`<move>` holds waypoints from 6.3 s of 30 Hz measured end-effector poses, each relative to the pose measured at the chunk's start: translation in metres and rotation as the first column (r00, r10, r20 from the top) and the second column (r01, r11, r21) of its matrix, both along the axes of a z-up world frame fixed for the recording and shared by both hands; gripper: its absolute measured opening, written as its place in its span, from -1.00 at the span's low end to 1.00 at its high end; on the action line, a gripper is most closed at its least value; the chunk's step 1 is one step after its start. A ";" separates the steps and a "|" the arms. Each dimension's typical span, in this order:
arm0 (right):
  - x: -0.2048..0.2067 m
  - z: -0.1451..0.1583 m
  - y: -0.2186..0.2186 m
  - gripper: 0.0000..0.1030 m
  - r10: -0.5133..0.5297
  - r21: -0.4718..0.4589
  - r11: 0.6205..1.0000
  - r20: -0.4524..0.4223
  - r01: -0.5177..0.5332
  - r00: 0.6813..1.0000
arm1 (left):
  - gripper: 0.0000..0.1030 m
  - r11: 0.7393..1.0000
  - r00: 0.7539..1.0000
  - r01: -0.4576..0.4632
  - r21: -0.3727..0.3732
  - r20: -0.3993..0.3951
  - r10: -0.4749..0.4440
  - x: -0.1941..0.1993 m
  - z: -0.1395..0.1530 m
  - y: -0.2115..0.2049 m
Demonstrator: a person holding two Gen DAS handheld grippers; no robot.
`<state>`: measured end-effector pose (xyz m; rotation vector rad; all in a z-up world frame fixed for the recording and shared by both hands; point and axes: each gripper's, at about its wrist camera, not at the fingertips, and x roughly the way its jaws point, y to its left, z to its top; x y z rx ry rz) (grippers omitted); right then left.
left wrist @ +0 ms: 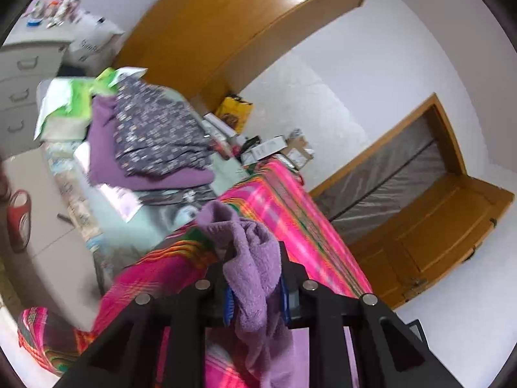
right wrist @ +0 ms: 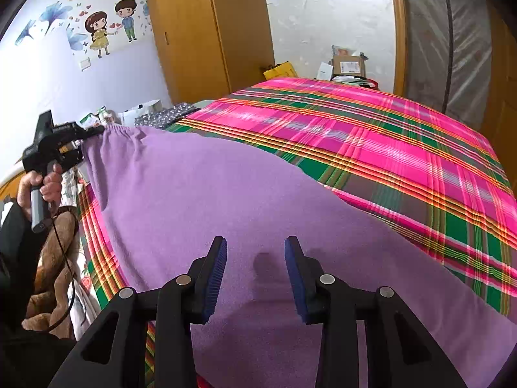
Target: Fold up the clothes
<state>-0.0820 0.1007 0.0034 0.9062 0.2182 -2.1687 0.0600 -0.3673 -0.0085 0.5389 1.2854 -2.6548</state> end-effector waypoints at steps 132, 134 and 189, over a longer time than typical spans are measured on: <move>0.010 -0.011 -0.035 -0.29 0.245 -0.088 0.968 0.158 -0.234 0.956 | -0.83 0.877 0.879 0.436 -0.203 0.305 -0.366 -0.002 -0.039 0.161; 0.011 -0.017 -0.037 -0.28 0.250 -0.045 0.968 0.166 -0.246 0.954 | -0.83 0.868 0.877 0.443 -0.225 0.311 -0.367 -0.001 -0.038 0.164; -0.146 0.030 -0.150 -0.68 0.250 -0.146 0.965 0.288 -0.216 0.924 | -0.87 0.864 0.897 0.394 -0.314 0.338 -0.286 -0.008 -0.026 0.158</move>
